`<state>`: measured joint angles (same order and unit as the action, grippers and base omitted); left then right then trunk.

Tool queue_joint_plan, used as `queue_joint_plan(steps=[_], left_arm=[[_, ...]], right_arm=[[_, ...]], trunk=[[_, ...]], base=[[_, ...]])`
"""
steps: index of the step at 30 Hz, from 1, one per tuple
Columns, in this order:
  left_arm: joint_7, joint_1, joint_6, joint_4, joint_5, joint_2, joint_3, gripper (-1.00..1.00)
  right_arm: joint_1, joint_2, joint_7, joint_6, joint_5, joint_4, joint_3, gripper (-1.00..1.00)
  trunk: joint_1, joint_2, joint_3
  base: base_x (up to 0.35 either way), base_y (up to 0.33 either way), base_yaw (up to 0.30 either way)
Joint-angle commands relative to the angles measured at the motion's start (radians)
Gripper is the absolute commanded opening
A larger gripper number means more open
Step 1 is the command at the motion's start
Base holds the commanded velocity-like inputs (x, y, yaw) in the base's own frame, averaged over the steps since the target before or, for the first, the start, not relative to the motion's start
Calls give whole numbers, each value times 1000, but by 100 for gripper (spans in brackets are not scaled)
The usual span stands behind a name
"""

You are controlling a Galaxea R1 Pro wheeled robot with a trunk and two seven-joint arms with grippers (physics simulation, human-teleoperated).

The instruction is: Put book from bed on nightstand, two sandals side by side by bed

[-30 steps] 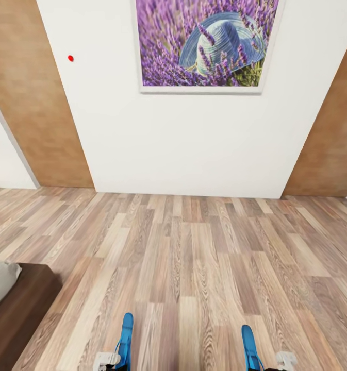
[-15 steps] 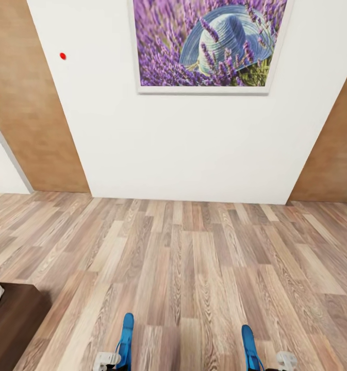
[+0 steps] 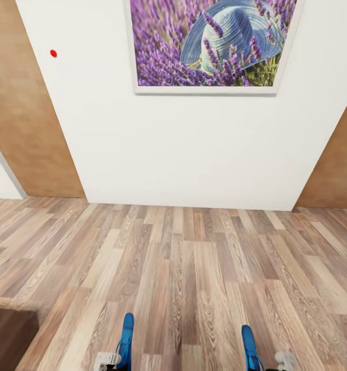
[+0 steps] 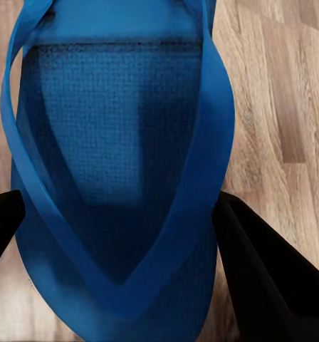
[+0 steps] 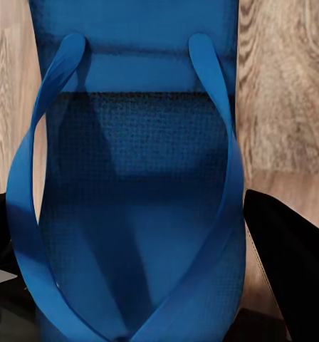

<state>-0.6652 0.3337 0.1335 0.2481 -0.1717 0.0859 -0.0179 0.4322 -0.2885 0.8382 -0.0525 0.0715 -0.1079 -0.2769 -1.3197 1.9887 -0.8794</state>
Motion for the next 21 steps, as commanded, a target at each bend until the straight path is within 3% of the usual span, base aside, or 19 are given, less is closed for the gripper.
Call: queue_joint_plan(steps=[1, 21], left_arm=[[-4, 1, 3, -1, -2, 0, -2, -100], [-4, 1, 3, -1, -2, -3, -1, -100]], right_arm=[[0, 0, 4, -6, 7, -1, -9, -100], [0, 8, 2, -6, 7, -1, -8, -100]], trunk=[[0, 0, -1], [0, 0, -1]], base=[[328, 0, 0], [328, 0, 0]])
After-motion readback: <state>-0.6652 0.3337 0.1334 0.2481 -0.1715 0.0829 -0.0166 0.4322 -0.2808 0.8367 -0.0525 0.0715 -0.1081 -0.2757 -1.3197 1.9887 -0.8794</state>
